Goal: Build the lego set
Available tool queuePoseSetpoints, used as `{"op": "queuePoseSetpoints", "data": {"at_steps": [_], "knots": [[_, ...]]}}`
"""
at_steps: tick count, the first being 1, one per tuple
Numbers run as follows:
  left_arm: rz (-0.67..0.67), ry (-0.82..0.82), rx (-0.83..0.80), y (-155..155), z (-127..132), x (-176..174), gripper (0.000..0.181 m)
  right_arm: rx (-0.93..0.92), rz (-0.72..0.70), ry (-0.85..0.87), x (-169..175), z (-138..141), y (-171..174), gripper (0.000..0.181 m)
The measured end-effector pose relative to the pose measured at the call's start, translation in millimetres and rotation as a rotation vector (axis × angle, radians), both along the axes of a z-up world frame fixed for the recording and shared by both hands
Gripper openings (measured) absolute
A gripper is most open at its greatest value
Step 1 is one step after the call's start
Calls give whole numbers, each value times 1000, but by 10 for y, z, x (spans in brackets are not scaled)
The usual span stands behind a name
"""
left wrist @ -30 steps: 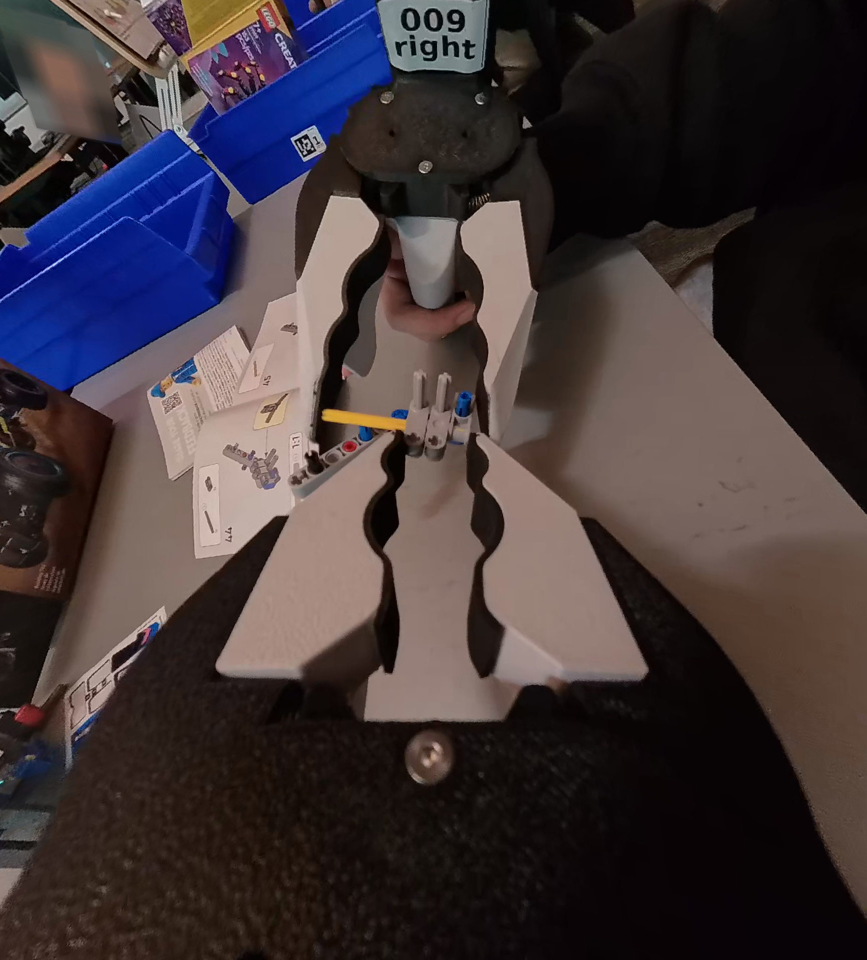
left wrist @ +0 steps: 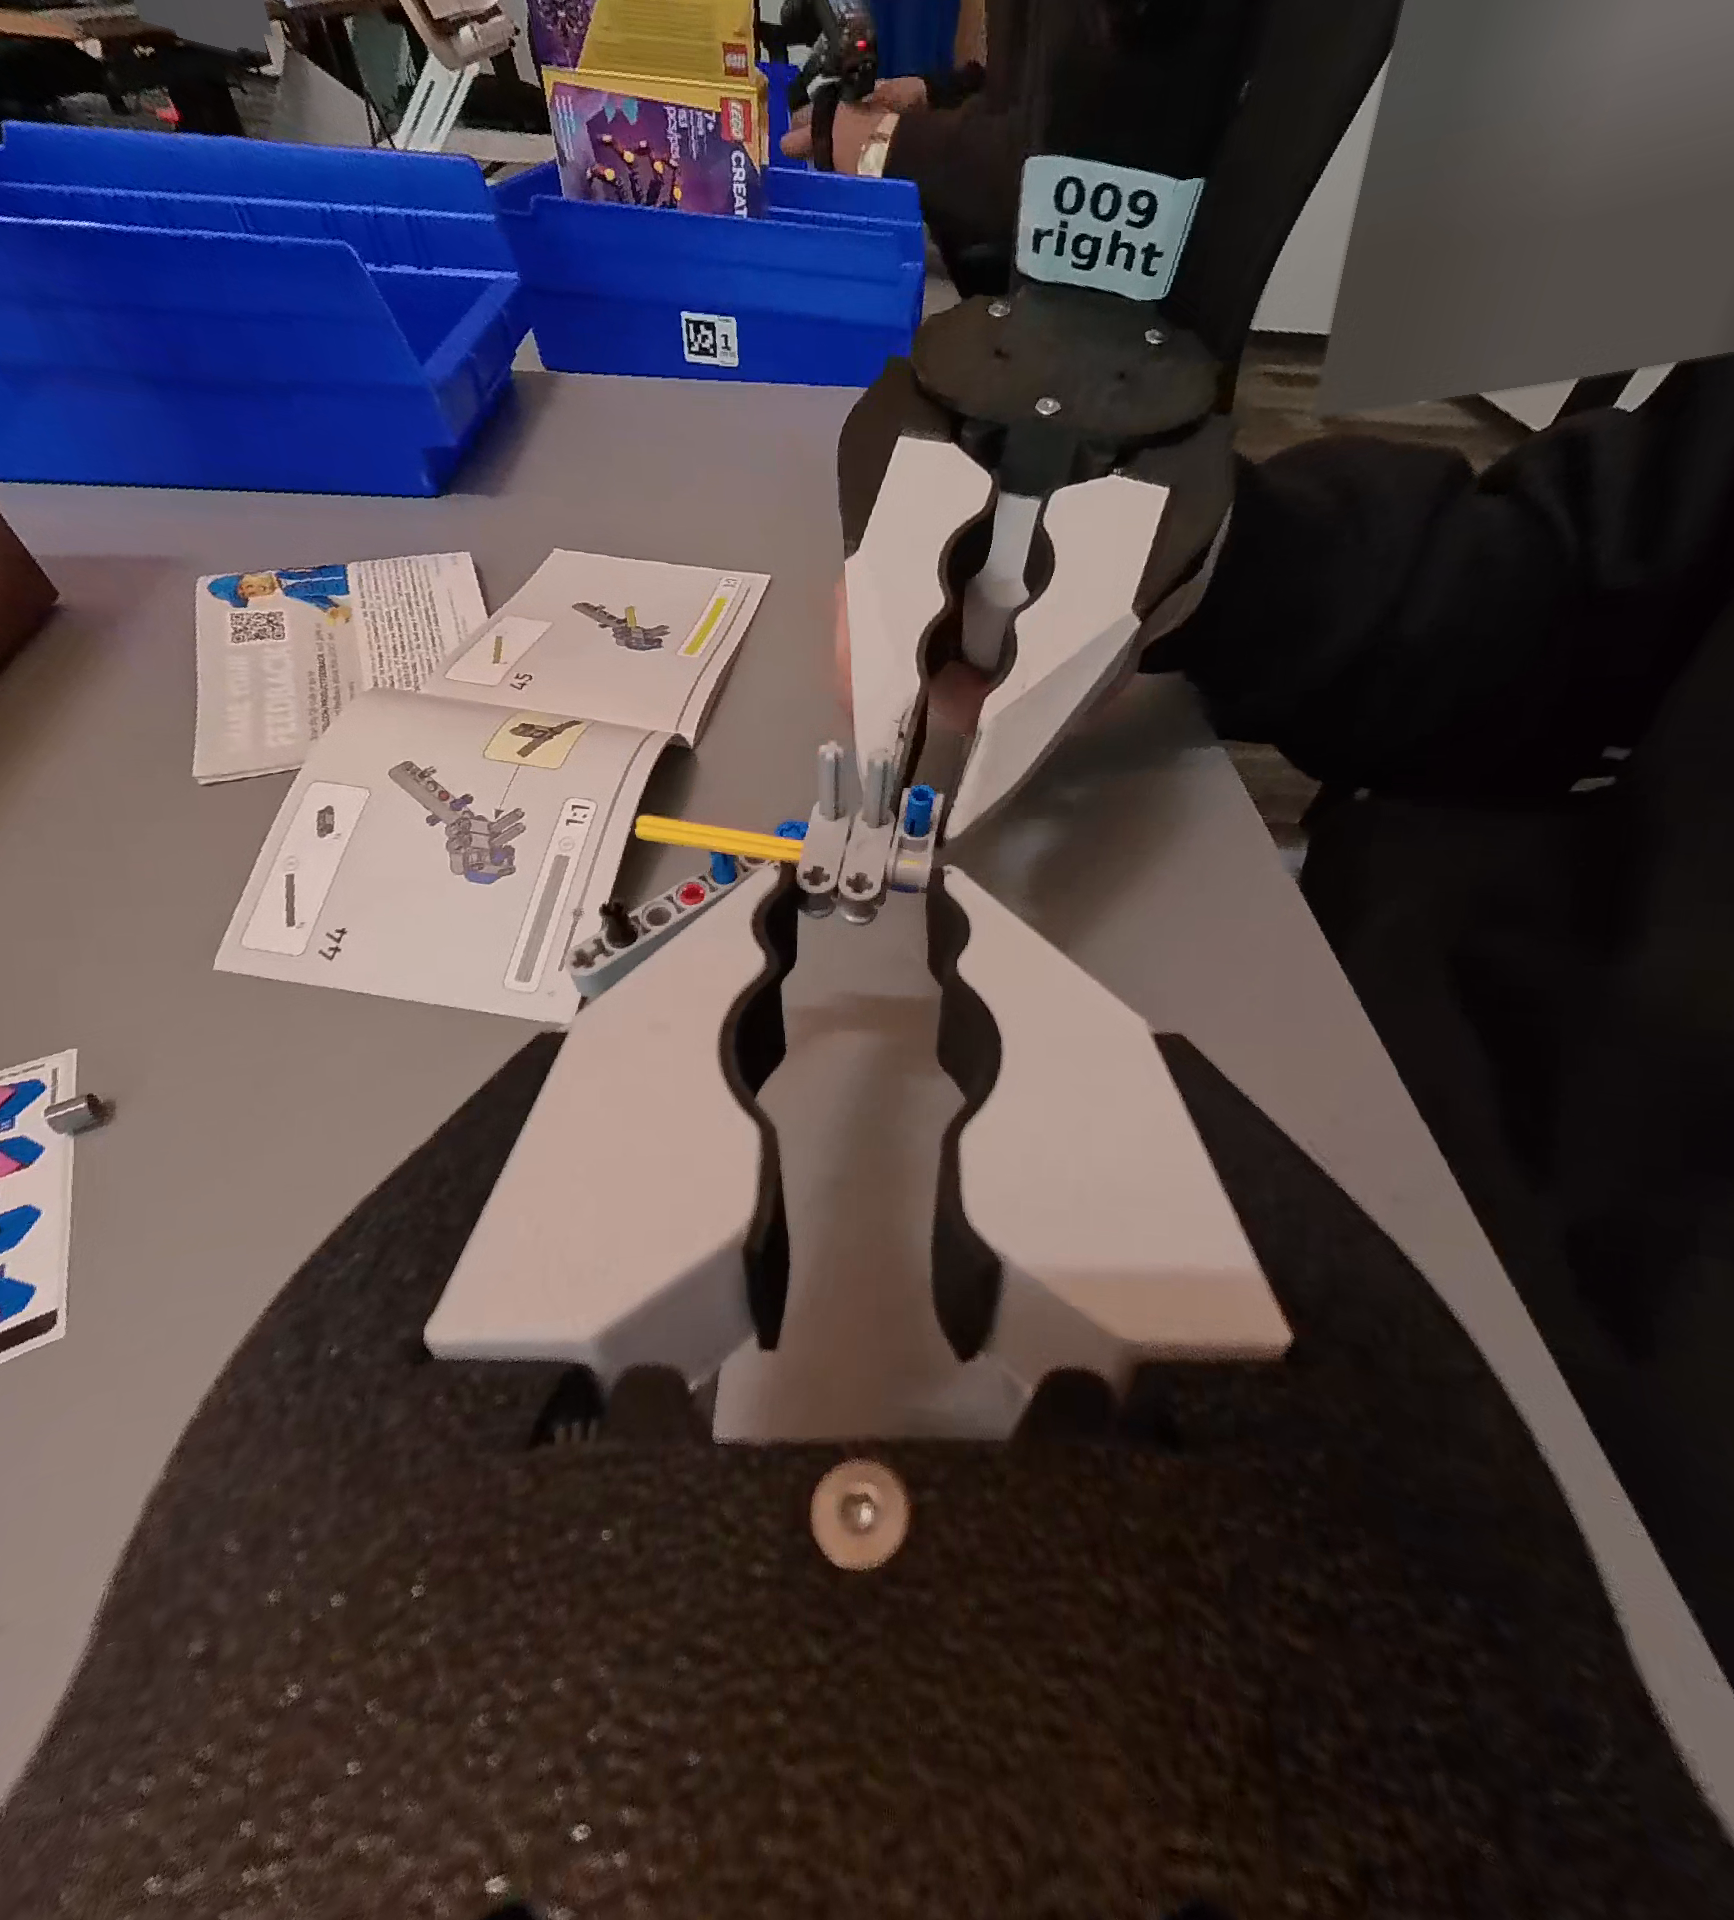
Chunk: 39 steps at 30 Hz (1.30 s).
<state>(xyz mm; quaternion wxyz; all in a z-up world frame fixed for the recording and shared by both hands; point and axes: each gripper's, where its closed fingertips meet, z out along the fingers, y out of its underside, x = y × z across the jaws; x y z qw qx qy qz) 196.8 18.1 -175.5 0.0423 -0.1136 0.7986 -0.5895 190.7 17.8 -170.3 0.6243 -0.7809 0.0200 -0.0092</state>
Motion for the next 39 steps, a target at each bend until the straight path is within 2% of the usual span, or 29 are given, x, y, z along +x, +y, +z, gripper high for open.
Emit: {"op": "queuePoseSetpoints", "data": {"at_steps": [3,5,7,10,12,15,18,21,25,29,31,35,39], "knots": [[-5,-15,-8,20,11,4,27,30,-13,61,37,3,-7,6],[6,-25,12,36,-17,23,27,25,-38,32,62,-15,-10,6],[13,-53,18,22,-13,30,28,-7,-54,-47,39,-49,16,6],[38,-159,116,35,-106,68,23,-111,-107,-243,50,-155,49,6],[11,-213,181,41,-182,40,23,-165,-114,-298,13,-234,50,6],[-88,-268,232,25,-278,-81,23,-228,-60,-251,-152,-352,-3,6],[-200,-277,259,5,-373,-222,22,-280,-64,-238,-192,-347,-231,9],[-292,-296,267,-39,-424,-290,22,-322,-150,-233,-12,-340,-575,10],[-435,-306,292,-114,-486,-356,22,-382,-171,-255,168,-436,-898,19],[-492,-220,341,-89,-578,-308,22,-422,-198,-224,397,-497,-1124,21],[-466,-176,357,-52,-594,-259,24,-449,-195,-226,479,-521,-1216,21],[-355,-121,370,90,-601,-204,38,-528,-243,-243,728,-567,-1515,21],[-89,37,333,242,-504,-191,51,-571,-292,-222,923,-625,-1850,20]]}}
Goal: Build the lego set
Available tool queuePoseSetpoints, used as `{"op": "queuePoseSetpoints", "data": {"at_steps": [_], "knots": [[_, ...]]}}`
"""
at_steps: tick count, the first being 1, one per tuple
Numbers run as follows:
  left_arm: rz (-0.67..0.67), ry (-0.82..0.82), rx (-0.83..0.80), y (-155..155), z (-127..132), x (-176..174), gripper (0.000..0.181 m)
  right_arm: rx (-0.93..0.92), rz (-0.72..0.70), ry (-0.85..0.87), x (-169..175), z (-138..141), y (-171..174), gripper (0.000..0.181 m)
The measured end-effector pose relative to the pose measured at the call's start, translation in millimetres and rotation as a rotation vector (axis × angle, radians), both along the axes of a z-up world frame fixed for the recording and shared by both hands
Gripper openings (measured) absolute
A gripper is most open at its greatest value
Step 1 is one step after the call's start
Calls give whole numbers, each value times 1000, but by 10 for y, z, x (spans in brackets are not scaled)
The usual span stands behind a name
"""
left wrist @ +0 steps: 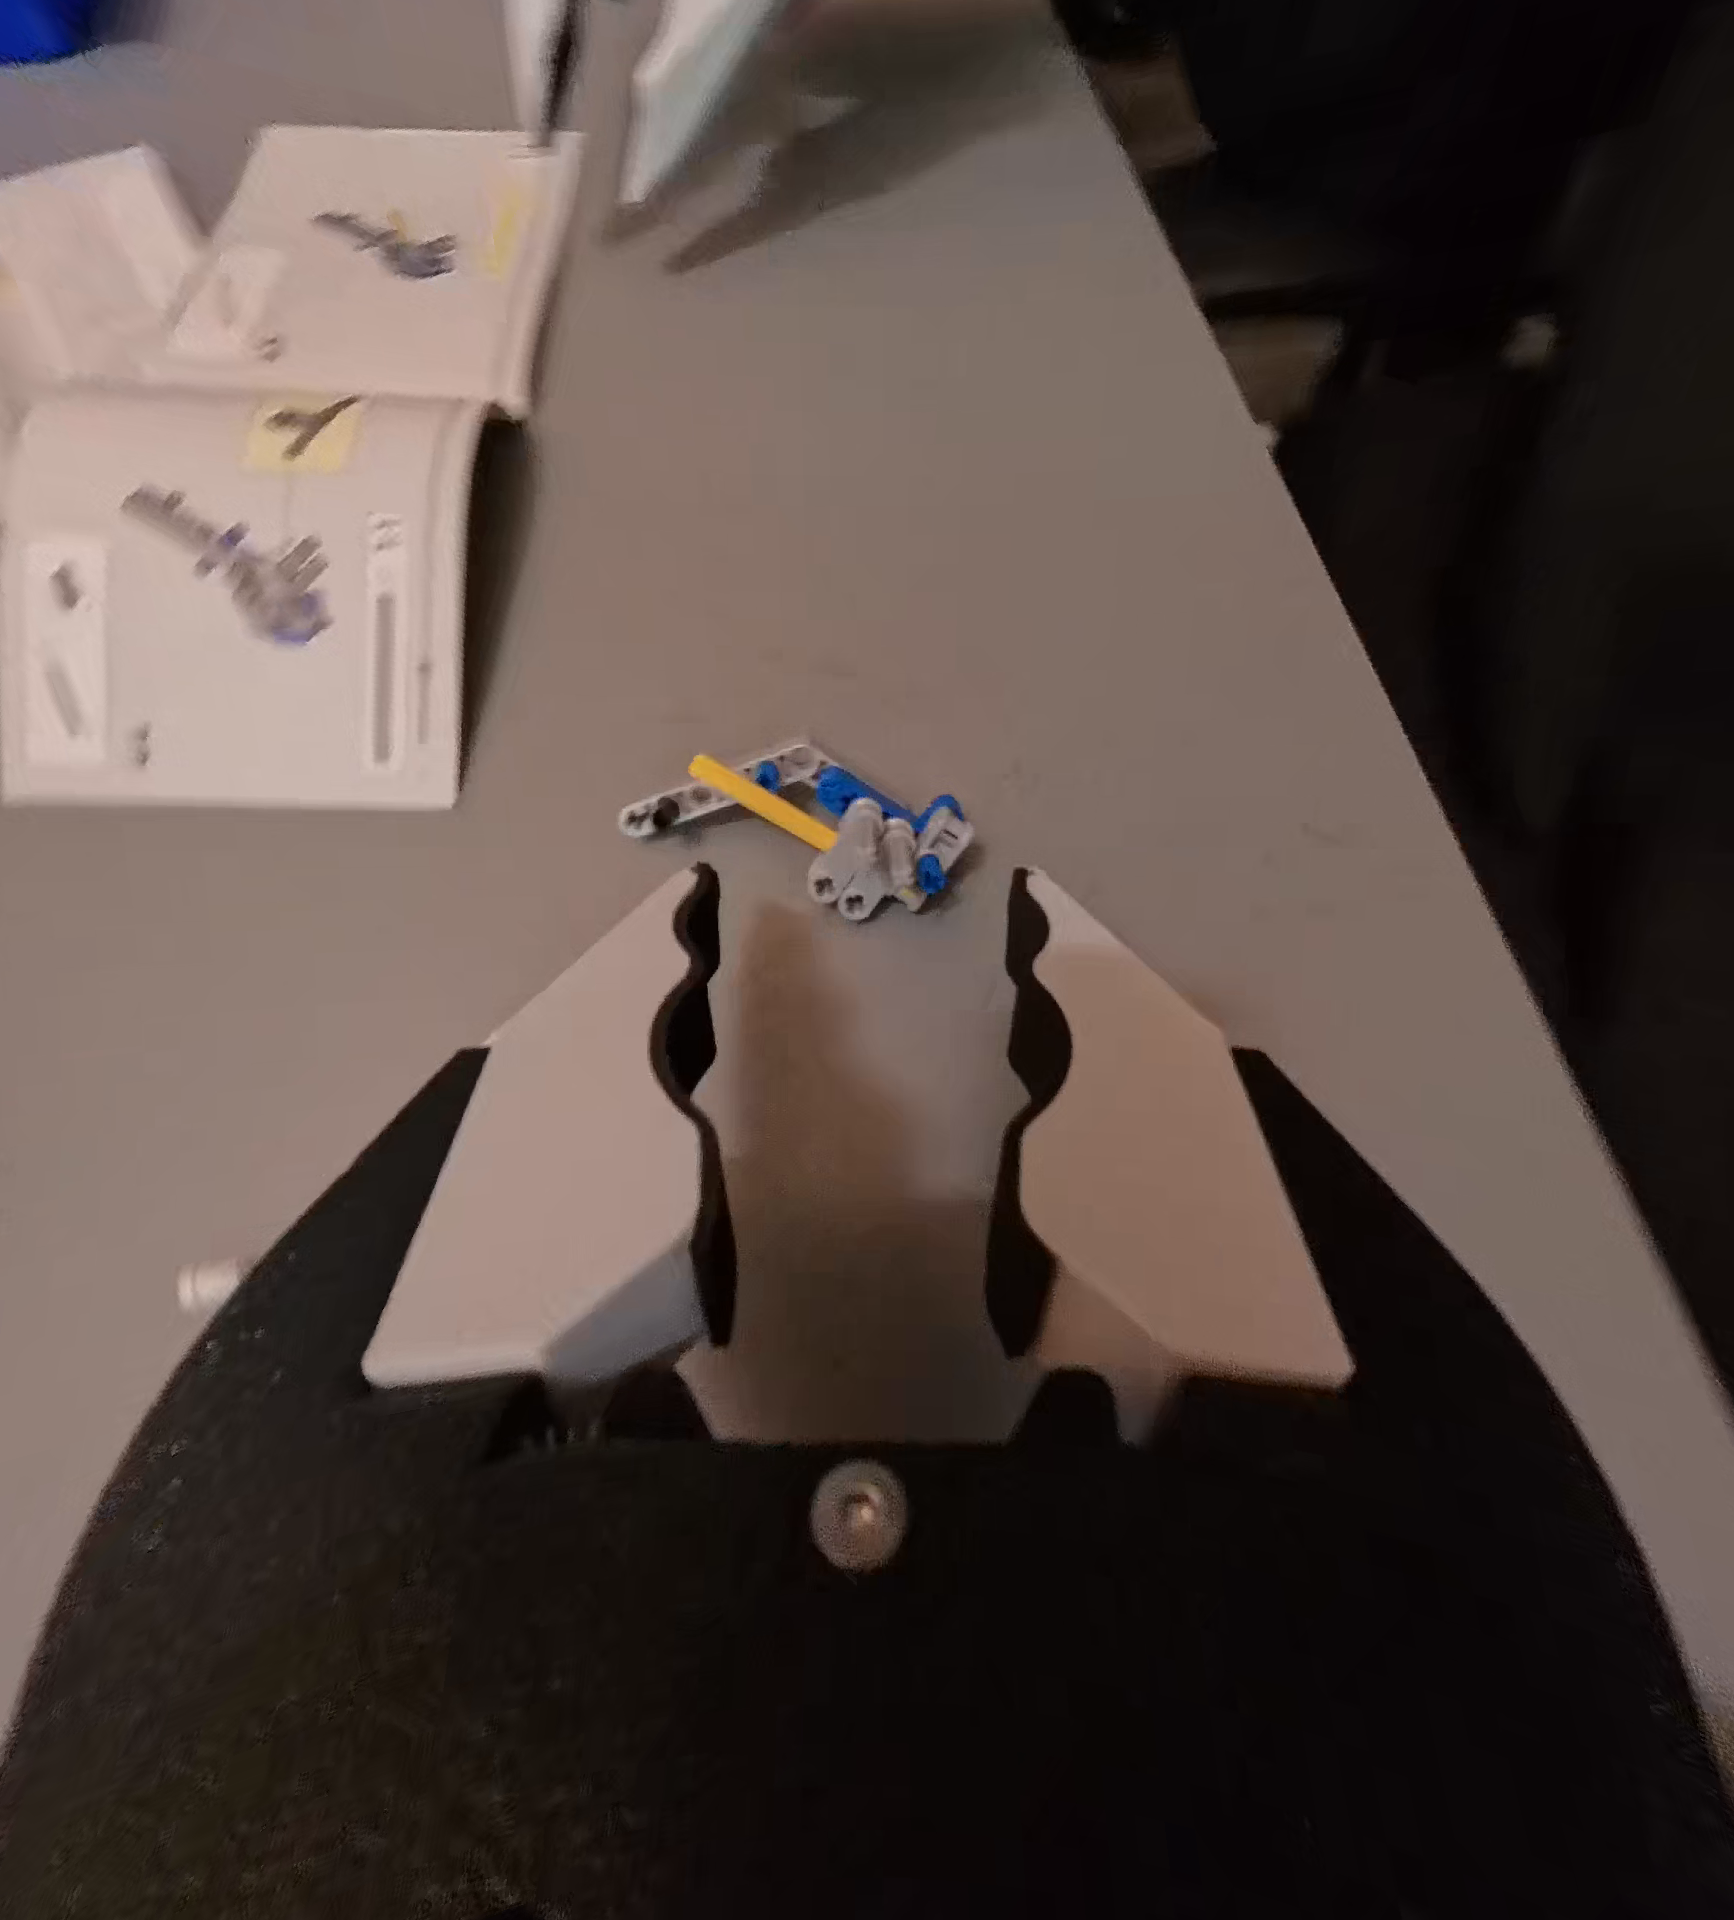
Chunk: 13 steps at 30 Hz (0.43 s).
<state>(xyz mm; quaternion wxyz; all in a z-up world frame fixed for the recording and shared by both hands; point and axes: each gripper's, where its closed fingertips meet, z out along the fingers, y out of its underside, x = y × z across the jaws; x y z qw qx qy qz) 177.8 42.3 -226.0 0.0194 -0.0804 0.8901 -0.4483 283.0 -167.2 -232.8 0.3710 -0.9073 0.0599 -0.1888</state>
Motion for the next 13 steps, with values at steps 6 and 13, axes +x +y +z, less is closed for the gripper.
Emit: {"op": "queuePoseSetpoints", "data": {"at_steps": [6,13], "knots": [[415,218,-129,-104,47,-8,60,57,-15,49,156,-10,-266,32],[338,83,94,-194,-220,-7,35,-49,82,72,263,-94,-225,39]]}}
